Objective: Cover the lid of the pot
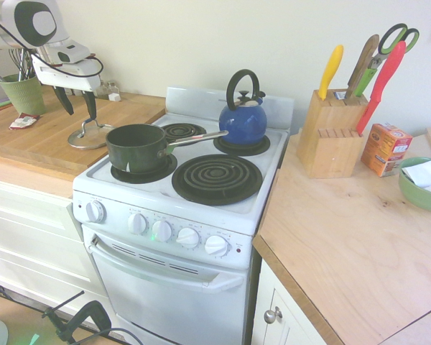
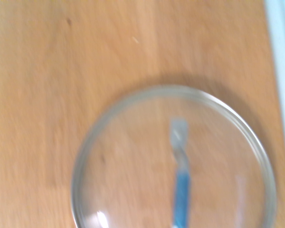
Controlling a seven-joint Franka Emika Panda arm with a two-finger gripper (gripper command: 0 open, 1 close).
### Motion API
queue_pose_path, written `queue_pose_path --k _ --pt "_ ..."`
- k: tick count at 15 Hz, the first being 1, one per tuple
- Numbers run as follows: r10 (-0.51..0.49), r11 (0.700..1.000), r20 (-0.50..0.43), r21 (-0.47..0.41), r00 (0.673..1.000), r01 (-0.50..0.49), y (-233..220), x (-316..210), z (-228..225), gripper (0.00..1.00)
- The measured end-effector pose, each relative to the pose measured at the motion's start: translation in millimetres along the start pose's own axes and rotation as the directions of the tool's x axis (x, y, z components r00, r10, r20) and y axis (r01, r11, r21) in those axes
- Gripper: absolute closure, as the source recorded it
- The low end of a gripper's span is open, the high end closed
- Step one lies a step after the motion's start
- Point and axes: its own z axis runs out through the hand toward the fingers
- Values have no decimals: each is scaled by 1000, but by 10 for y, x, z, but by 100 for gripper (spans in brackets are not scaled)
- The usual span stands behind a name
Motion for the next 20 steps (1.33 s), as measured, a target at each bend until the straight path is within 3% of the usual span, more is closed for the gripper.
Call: queue_pose_path --k 13,14,20 --pt "-2 996 62 -94 998 8 -206 143 478 0" --pt "-1 995 64 -99 998 7 -201 153 519 100" --pt "-1 996 55 -91 999 6 -230 173 563 100"
